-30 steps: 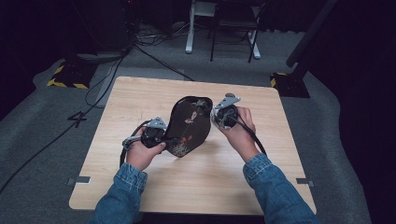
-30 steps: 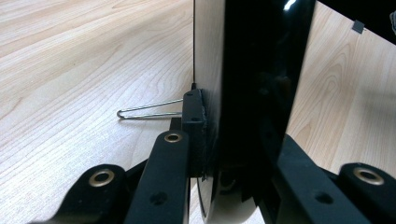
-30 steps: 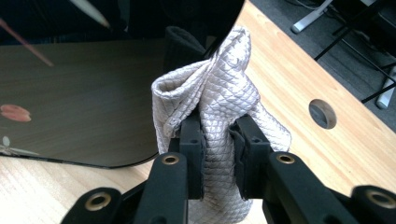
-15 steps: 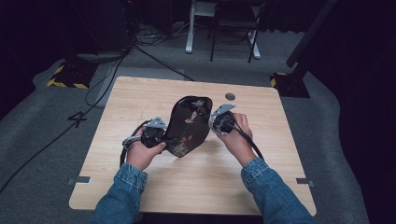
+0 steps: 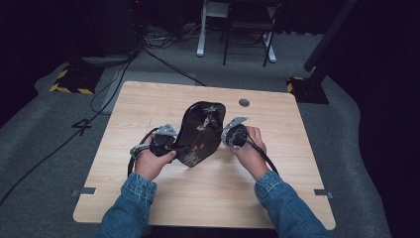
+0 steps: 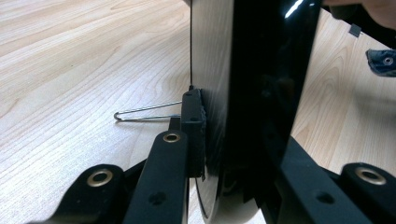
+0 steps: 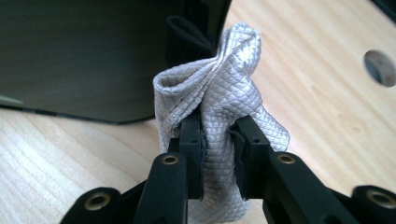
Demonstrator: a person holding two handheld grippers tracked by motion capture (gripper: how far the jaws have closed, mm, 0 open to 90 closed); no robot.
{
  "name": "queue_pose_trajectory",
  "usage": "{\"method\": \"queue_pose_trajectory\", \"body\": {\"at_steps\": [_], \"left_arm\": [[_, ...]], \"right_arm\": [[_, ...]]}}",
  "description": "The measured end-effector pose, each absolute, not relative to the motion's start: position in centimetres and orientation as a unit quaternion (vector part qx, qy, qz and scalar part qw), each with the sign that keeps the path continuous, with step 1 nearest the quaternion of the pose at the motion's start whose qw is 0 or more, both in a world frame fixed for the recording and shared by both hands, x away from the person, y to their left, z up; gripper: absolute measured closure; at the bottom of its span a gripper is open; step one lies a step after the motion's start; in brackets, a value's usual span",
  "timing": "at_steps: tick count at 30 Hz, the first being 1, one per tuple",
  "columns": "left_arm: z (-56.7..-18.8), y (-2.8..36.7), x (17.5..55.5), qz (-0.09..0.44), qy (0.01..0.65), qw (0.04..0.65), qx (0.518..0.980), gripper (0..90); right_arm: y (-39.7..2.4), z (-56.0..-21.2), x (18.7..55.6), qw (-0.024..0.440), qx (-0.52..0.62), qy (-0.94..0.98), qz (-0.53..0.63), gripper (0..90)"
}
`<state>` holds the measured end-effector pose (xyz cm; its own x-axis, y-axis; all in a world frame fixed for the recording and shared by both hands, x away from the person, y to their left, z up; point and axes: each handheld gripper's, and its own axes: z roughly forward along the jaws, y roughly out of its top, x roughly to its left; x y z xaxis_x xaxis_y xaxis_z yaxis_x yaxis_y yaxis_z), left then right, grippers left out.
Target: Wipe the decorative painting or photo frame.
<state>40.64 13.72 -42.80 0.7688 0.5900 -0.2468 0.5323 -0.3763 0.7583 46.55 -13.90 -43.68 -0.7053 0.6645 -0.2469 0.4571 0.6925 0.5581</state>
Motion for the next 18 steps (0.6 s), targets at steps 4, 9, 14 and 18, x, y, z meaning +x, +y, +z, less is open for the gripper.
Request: {"method": "queue_pose_trajectory", "body": {"at_steps": [4,9,14,18], "left_arm": [[-42.8,13.7,40.7,0.031,0.338,0.445,0.828,79.0],[-42.8,13.8,40.8,0.028,0.336,0.446,0.829,78.7],[-42.8,13.7,40.8,0.028,0.337,0.447,0.829,78.6],[-42.8,13.7,40.8,0.028,0.337,0.447,0.828,78.6]], "right_arm": [[-13.9,-44.4,46.5,0.209,0.317,0.896,0.229,75.9],[-13.8,-45.1,46.5,0.195,0.317,0.902,0.217,75.9],[-13.5,-45.5,46.6,0.181,0.314,0.91,0.204,75.9],[-13.3,-45.7,46.7,0.168,0.306,0.918,0.189,75.9]]}}
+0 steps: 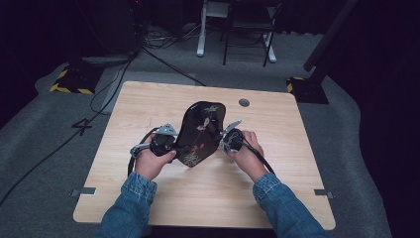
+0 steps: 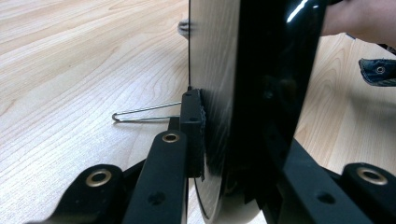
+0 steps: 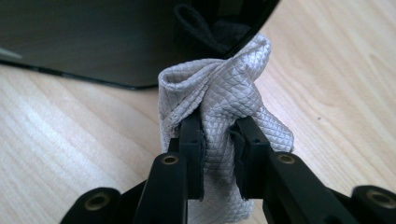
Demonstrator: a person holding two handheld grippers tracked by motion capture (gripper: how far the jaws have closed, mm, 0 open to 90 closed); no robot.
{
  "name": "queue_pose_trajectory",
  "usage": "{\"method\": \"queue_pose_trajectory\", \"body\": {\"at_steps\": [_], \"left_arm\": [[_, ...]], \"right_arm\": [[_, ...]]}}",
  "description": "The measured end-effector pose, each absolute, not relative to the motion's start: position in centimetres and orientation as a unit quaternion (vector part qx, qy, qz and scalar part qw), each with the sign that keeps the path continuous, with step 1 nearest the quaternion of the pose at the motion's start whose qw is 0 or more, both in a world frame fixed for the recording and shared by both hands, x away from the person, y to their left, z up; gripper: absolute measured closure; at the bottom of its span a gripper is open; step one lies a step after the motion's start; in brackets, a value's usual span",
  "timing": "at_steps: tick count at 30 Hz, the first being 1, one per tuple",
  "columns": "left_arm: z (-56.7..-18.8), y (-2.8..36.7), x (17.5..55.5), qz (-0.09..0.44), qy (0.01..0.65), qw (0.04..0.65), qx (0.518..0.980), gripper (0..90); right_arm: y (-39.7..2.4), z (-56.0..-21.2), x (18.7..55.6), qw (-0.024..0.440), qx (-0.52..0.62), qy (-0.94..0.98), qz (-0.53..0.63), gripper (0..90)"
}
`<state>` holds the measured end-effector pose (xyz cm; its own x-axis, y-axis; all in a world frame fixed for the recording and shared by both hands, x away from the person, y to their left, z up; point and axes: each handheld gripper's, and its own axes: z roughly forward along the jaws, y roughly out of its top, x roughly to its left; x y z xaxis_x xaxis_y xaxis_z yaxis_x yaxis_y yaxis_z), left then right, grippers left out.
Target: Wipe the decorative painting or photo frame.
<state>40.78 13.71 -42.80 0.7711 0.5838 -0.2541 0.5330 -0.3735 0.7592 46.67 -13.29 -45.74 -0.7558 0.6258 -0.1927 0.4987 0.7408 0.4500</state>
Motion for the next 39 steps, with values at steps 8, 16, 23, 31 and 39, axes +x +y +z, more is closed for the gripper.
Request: {"method": "queue_pose_trajectory", "body": {"at_steps": [8,16,23,31,39], "left_arm": [[-42.8,13.7,40.8,0.028,0.339,0.446,0.828,78.6],[-42.8,13.6,40.8,0.027,0.338,0.446,0.828,78.2],[-42.9,13.6,40.8,0.03,0.339,0.448,0.827,77.9],[-42.9,13.7,40.9,0.029,0.341,0.449,0.825,78.3],[-43.1,14.0,41.1,0.026,0.345,0.455,0.82,78.8]], "right_arm": [[-12.2,-46.0,46.2,0.147,0.28,0.935,0.159,76.0],[-11.5,-45.8,45.8,0.14,0.252,0.946,0.148,76.0],[-9.7,-45.5,44.6,0.114,0.204,0.957,0.171,75.9],[-8.6,-45.1,43.6,0.076,0.181,0.959,0.204,75.6],[-8.9,-43.4,42.0,0.066,0.163,0.953,0.245,74.9]]}}
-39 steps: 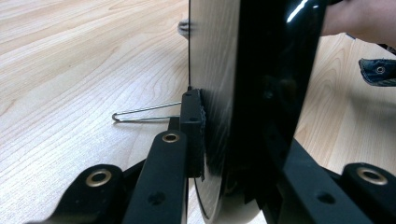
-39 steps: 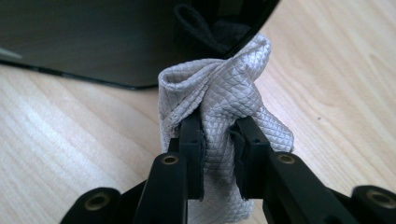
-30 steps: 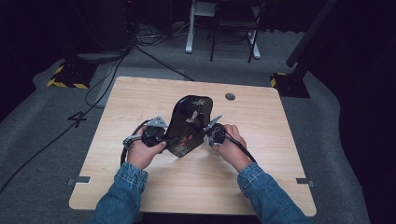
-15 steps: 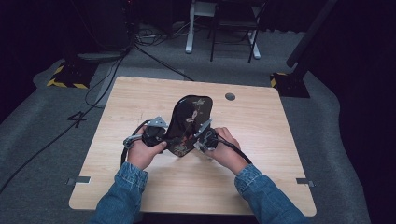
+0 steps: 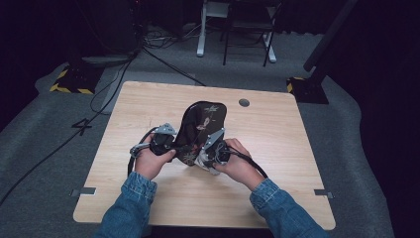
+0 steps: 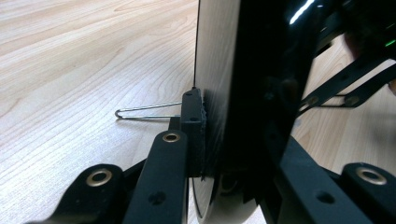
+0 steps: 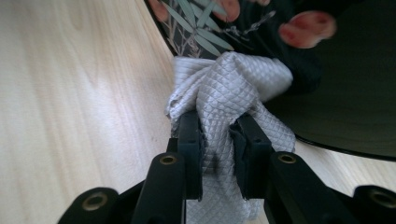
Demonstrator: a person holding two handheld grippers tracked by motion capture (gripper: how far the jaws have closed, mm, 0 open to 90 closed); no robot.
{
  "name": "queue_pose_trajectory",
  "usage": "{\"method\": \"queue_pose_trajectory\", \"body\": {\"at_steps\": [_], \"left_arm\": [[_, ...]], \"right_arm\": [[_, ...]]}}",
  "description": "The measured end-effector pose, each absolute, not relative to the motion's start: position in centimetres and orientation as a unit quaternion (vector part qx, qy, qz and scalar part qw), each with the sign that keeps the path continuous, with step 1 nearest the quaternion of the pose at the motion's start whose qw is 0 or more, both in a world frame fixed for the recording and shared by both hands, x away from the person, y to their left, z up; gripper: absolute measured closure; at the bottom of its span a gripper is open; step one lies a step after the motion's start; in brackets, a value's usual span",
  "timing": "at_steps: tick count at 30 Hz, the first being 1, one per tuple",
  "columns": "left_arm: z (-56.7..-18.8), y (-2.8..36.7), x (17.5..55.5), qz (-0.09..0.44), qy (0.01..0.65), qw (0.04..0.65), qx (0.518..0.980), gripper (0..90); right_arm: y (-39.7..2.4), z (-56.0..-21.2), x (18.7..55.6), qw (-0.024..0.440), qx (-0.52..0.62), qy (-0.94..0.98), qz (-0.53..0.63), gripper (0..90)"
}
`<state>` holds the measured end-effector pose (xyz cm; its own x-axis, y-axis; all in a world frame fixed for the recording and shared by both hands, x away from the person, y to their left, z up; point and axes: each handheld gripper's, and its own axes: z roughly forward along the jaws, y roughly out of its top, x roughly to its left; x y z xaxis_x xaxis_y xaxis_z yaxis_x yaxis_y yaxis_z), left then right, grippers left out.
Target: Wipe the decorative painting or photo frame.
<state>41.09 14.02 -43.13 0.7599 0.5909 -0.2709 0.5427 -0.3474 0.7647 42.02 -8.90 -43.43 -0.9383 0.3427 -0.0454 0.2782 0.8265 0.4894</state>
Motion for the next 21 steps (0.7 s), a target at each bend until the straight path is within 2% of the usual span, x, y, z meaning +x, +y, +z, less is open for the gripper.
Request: {"method": "queue_pose_trajectory", "body": {"at_steps": [3,9,15,21], "left_arm": [[-43.1,14.0,41.1,0.029,0.353,0.453,0.818,77.2],[-43.1,14.4,41.0,0.042,0.366,0.456,0.81,59.1],[-43.0,14.7,40.8,0.051,0.374,0.461,0.803,46.7],[-43.1,15.6,40.4,0.068,0.383,0.465,0.796,40.4]], "right_arm": [[-9.9,-42.5,41.7,0.072,0.168,0.948,0.26,74.9],[-12.6,-40.7,41.2,0.09,0.19,0.931,0.297,74.7],[-15.7,-39.4,41.4,0.114,0.224,0.913,0.322,74.7],[-19.5,-38.7,42.1,0.143,0.269,0.888,0.346,74.6]]}}
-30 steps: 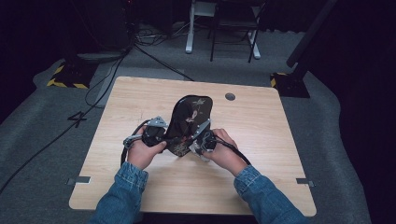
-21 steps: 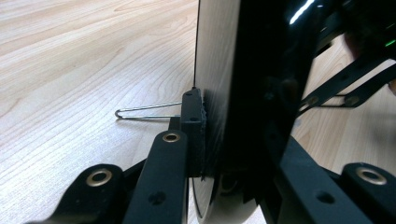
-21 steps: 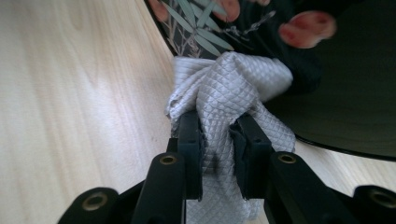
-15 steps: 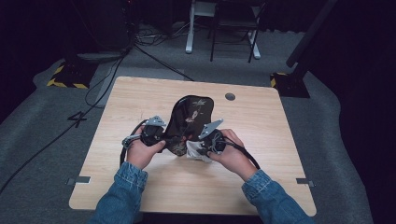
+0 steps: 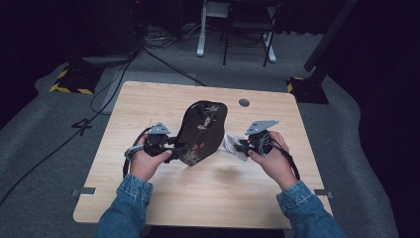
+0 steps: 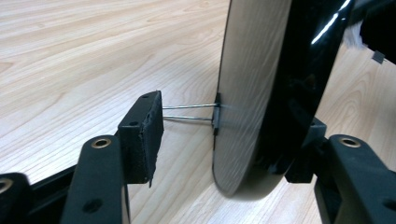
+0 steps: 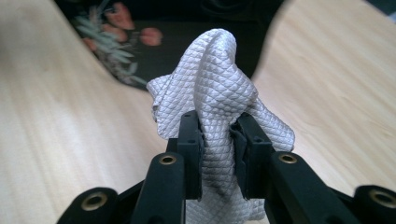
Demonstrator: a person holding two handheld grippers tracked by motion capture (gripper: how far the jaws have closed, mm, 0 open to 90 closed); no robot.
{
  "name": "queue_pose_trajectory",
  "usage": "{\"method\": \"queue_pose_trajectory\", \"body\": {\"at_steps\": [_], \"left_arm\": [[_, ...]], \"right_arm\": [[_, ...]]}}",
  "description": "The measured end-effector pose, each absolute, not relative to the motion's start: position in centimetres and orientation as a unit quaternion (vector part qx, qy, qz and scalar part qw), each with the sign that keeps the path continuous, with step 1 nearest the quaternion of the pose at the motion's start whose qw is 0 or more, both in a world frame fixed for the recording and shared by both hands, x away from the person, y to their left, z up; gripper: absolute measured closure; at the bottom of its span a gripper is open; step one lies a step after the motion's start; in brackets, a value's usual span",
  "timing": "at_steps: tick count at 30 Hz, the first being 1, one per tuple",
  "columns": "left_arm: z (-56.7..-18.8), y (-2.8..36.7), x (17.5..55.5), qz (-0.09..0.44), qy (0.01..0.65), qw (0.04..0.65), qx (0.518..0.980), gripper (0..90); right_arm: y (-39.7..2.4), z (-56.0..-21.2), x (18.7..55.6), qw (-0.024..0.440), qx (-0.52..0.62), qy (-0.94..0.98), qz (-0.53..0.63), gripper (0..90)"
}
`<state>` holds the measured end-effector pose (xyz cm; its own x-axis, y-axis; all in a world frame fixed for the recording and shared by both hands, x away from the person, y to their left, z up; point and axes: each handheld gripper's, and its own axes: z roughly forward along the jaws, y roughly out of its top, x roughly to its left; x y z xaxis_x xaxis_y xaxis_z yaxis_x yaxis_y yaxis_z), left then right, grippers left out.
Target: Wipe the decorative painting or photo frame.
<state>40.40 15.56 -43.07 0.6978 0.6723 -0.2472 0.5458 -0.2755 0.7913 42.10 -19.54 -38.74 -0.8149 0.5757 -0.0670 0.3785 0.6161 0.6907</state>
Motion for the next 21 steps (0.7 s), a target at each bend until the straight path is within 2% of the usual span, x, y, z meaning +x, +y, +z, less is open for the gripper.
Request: {"method": "queue_pose_trajectory", "body": {"at_steps": [12,21], "left_arm": [[-43.8,17.5,39.1,0.082,0.385,0.462,0.795,30.8],[-44.5,18.3,38.2,0.083,0.393,0.453,0.796,27.6]], "right_arm": [[-27.0,-40.8,44.8,0.178,0.371,0.843,0.346,73.1],[-29.8,-43.8,45.7,0.194,0.417,0.817,0.348,71.7]]}}
